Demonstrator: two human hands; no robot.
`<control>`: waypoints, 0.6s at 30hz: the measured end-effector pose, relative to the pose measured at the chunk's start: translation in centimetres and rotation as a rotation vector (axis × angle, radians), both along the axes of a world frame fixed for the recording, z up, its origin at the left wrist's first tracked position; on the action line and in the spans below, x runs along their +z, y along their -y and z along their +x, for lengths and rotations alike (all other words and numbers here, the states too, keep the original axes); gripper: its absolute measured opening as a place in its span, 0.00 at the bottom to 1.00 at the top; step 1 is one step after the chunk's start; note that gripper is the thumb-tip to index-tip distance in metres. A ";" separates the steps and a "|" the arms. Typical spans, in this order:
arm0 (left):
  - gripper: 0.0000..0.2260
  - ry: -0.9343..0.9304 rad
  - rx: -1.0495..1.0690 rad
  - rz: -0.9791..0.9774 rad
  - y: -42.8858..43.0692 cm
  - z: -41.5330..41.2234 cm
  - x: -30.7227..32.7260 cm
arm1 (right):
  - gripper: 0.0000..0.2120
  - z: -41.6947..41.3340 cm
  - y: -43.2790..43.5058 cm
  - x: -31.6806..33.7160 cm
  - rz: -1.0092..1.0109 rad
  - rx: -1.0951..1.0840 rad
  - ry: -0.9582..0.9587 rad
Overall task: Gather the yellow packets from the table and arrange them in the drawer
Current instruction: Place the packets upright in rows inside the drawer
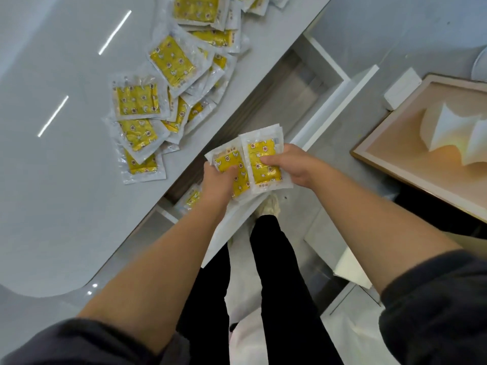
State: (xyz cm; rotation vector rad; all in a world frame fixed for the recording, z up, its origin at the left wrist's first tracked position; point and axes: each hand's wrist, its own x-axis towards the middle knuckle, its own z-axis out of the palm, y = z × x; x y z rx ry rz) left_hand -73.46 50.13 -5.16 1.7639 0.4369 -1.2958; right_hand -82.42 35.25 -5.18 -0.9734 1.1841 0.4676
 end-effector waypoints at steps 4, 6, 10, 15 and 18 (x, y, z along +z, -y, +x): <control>0.14 -0.073 0.083 0.055 0.5 -0.7 -3.5 | 0.15 1.8 1.9 -3.0 -0.090 0.232 -0.065; 0.15 -0.047 0.086 0.088 0.9 -1.0 -5.3 | 0.16 2.6 2.9 -4.8 -0.145 0.326 -0.079; 0.28 0.047 0.125 0.232 1.6 -1.0 -9.2 | 0.13 3.8 4.0 -8.4 -0.240 0.452 -0.082; 0.34 0.077 -0.061 0.320 1.8 -0.5 -13.7 | 0.12 4.9 3.2 -12.5 -0.325 0.620 -0.079; 0.30 0.128 -0.194 0.379 2.0 0.1 -15.3 | 0.14 5.2 2.9 -14.0 -0.359 0.703 -0.075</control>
